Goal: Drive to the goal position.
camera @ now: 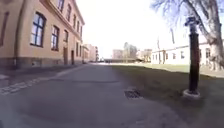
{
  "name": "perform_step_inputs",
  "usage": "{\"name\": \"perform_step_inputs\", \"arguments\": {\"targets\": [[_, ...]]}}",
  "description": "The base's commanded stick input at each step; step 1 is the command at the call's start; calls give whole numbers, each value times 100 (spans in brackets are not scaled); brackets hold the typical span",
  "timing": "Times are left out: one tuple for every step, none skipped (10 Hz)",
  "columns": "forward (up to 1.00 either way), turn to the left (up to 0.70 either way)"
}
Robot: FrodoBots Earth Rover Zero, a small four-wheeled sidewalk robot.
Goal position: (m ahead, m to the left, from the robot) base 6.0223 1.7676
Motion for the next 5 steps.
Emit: {"name": "perform_step_inputs", "arguments": {"targets": [[85, 0], [85, 0], [85, 0], [85, 0], [85, 0]]}}
